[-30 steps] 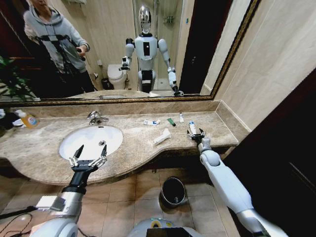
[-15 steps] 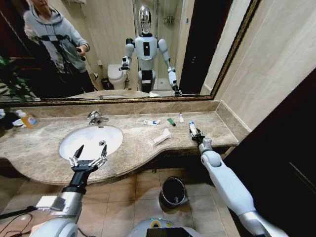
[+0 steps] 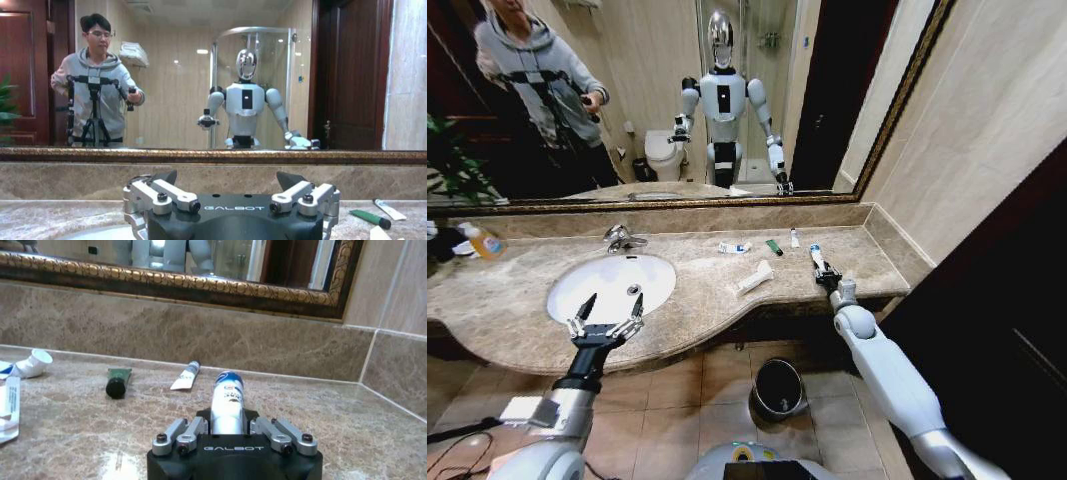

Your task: Pick up the trash from the sink and place it in the trash bin.

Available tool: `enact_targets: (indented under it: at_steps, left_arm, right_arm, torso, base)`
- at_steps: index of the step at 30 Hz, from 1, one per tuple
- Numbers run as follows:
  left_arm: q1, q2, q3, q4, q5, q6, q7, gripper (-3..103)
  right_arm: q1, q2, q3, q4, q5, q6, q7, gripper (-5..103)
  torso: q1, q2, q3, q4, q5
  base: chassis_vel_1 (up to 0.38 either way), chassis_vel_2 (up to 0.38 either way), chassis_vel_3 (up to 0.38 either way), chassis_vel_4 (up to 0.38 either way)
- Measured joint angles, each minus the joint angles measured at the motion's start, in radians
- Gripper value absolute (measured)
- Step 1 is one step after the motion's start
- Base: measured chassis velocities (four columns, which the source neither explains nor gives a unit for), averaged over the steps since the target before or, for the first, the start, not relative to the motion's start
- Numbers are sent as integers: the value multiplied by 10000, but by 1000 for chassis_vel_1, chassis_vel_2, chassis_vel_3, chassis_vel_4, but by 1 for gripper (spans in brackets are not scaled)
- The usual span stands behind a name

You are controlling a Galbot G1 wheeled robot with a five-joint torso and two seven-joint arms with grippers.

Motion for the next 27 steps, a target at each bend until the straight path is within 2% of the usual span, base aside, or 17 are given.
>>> enact_targets:
  at_steps: [3,9,16,18,20,21,26,27]
  left_arm:
    - [0,0,0,0,0,1,0,100]
    - [0,0,0,0,0,1,0,100]
    - [0,0,0,0,0,0,0,100]
    - [0,0,-1,0,0,0,0,100]
    - [1,0,0,0,0,0,0,100]
    - [1,0,0,0,0,0,0,100]
    - [0,0,0,0,0,1,0,100]
    - [0,0,0,0,0,1,0,100]
  right_arm:
    - [-137,-48,131,277,156,-56,35,27]
    - [-1584,-182,869,2093,752,-237,287,27]
    - [-3719,-8,1383,4235,829,144,437,27]
    - [-4600,272,1537,4665,670,520,529,27]
    - [-5694,685,1641,4924,304,1197,553,27]
    - [-5694,685,1641,4924,304,1197,553,27]
    - [-7749,1375,1603,4688,-286,2630,578,27]
    - [-7749,1375,1603,4688,-286,2630,578,27]
  torso:
    - [0,0,0,1,0]
    - [0,0,0,-4,-1]
    - [0,2,-2,1,-5]
    - [-1,2,-2,0,1]
    - [-1,2,-2,0,-1]
    - [-1,2,-2,0,-1]
    - [-2,3,-2,-2,-3]
    - [-2,3,-2,-2,-3]
  base:
    - [0,0,0,0]
    - [0,0,0,0]
    - [0,0,0,0]
    - [0,0,0,0]
    - [0,0,0,0]
    - [0,0,0,0]
    - [0,0,0,0]
    - [0,0,0,0]
